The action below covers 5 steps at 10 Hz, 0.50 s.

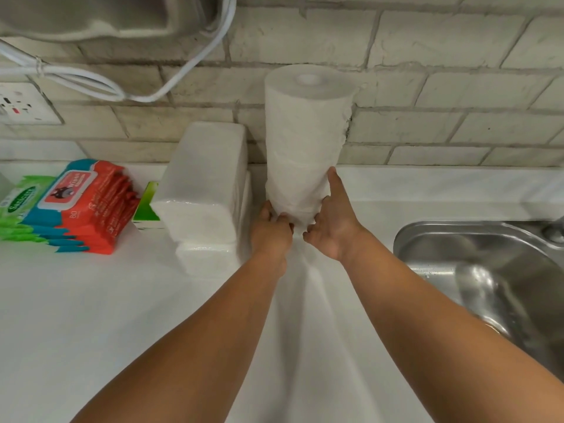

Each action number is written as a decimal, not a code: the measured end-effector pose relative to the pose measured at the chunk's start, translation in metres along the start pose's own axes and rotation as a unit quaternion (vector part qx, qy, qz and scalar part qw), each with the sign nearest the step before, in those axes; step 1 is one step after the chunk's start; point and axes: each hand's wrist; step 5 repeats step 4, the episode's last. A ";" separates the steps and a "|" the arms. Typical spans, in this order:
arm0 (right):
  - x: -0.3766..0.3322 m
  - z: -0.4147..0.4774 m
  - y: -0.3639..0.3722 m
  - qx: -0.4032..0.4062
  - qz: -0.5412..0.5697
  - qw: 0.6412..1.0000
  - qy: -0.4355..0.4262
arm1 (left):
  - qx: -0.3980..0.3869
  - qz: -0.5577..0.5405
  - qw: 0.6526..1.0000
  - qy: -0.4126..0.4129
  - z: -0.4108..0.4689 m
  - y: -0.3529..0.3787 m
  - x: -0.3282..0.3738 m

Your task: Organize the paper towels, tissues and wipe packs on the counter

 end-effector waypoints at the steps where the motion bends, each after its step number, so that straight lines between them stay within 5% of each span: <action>1: 0.006 -0.006 0.001 -0.004 -0.017 1.000 -0.004 | -0.027 0.075 0.997 0.018 -0.004 -0.005 -0.002; 5: 0.038 -0.069 0.000 0.052 -0.112 0.992 0.012 | -0.080 0.221 0.971 0.054 -0.047 -0.030 0.007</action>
Point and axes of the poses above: each hand's wrist, its own z-axis towards the middle knuckle, its own y-axis out of the palm, x = y × z, and after that the axes turned 13 degrees about -z, right-handed
